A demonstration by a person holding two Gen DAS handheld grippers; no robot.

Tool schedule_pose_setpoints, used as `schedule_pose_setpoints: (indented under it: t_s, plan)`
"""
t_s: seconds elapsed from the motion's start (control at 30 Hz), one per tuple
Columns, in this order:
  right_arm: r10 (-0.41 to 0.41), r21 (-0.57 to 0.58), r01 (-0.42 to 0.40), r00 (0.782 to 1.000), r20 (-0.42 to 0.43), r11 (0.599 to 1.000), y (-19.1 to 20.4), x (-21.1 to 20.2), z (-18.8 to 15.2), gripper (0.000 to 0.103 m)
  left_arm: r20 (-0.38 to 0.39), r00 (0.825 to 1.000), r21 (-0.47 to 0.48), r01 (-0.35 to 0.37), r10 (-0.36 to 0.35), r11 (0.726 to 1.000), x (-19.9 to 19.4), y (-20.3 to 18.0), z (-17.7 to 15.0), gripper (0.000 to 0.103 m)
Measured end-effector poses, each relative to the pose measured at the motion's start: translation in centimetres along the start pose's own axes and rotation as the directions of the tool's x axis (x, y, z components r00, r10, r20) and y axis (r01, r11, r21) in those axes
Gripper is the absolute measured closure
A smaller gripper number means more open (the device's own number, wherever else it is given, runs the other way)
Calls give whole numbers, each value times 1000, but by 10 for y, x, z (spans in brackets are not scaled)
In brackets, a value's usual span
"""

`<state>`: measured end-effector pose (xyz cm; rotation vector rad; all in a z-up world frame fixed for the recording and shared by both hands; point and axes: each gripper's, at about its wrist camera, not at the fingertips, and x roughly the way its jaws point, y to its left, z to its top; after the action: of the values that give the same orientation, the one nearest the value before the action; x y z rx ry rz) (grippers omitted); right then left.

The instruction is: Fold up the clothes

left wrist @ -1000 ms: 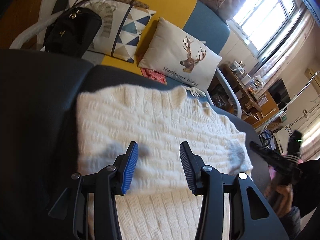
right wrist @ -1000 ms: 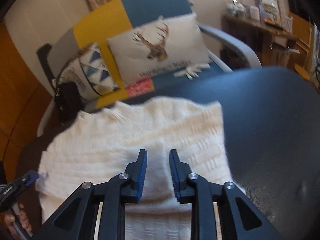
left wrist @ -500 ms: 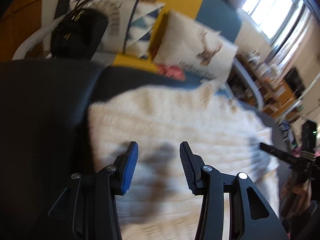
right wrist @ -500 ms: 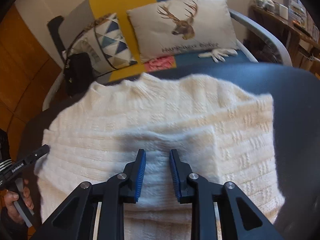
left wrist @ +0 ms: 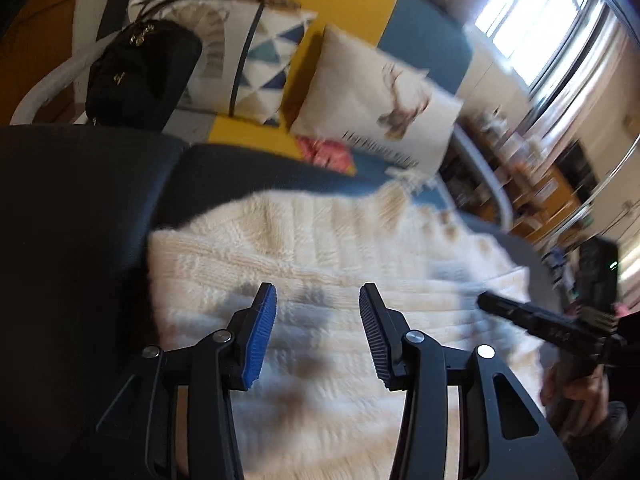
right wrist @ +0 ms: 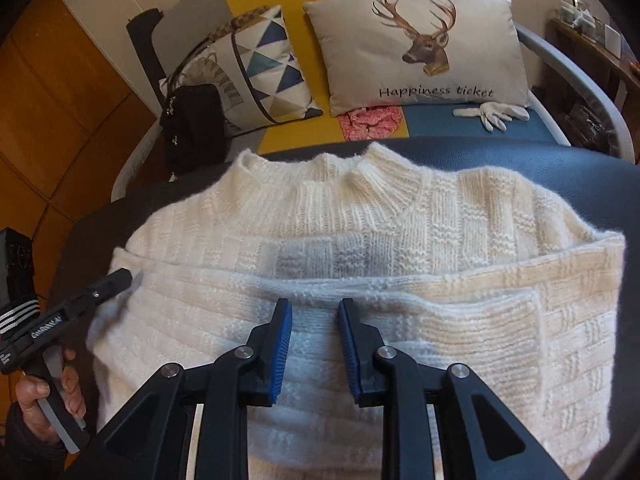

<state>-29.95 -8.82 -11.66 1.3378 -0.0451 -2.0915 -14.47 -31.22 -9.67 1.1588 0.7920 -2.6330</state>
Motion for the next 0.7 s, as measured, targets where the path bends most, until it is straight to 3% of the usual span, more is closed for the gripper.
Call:
schedule_pose_setpoints:
  t_s: [0.17,0.3,0.43,0.53,0.63,0.7]
  plan:
    - [-9,-82,9,1000,-7,997,16,-16,-27,79,0,1000,34,30,-30,999,-22,3,-26,57]
    - [-71,-98,69,997,-20,993,15,-11,-42,79,-74,996,52,-45,49,998,-3,15,-41,57]
    - [-89,-83,87,996,-26,993,11,-9,-43,79,-33,999,41,-35,37,999,-13,11,-40,57]
    - [-52,-93,53,999,12,994,22,-24,-44,79,15,1000,57,12,-13,998,-30,-1,-42,57]
    - [-46,-117,47,999,13,992,33,-28,-51,79,-12,1000,75,-22,23,997,-24,-3,-50,57]
    - [-68,-119,67,998,-8,991,33,-20,-57,79,-41,998,40,-47,49,998,-14,7,-55,57]
